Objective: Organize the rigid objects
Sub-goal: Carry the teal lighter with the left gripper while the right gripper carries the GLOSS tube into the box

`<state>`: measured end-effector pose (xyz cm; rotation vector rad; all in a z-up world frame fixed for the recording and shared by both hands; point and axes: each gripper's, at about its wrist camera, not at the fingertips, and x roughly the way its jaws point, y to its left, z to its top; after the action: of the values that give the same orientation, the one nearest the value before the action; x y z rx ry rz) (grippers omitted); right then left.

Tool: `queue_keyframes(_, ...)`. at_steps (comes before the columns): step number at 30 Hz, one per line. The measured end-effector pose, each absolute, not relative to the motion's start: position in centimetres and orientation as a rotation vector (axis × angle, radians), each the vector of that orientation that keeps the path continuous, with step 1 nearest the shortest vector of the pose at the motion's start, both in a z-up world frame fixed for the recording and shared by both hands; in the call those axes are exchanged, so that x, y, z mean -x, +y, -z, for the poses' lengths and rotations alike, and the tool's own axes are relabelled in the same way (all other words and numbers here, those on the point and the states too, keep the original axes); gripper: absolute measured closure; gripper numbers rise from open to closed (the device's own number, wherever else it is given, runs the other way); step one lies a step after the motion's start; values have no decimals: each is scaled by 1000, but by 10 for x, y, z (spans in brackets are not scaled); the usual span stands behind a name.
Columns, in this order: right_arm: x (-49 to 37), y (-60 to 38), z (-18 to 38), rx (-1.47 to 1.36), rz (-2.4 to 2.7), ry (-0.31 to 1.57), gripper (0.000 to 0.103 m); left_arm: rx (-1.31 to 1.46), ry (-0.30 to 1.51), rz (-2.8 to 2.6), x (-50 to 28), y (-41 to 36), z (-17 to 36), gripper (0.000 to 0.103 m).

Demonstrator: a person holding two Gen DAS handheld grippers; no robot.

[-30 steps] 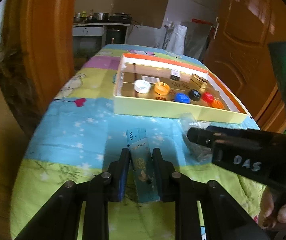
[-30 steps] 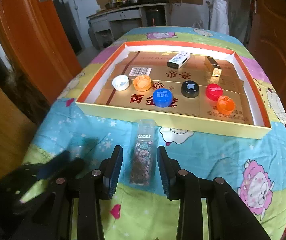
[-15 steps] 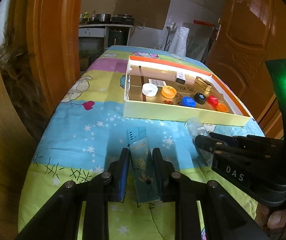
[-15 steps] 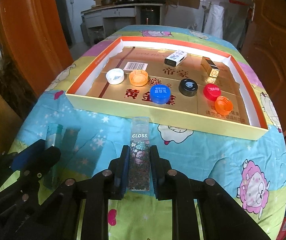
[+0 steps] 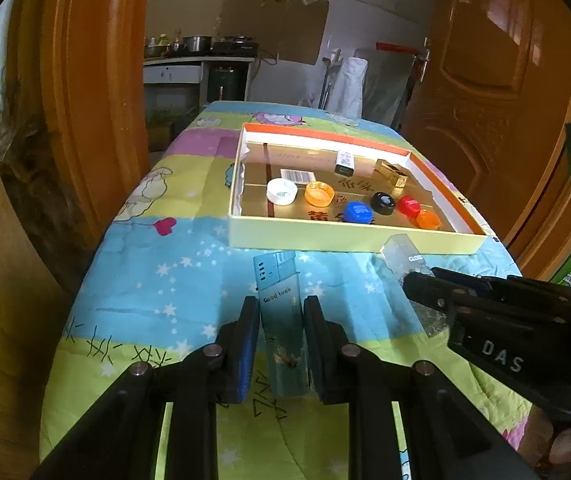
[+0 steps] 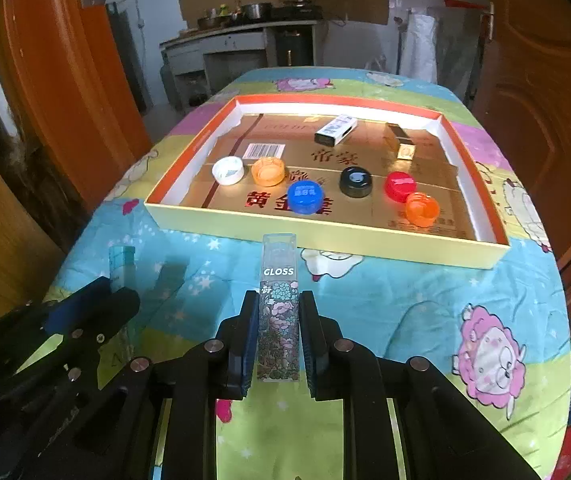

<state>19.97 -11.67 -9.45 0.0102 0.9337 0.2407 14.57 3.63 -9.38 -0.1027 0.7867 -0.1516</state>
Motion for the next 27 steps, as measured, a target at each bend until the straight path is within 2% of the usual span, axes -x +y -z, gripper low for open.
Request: queue_keyframes(27, -190, -159, 49, -106, -209, 826, 83, 73, 707, 246, -173, 4, 44, 80)
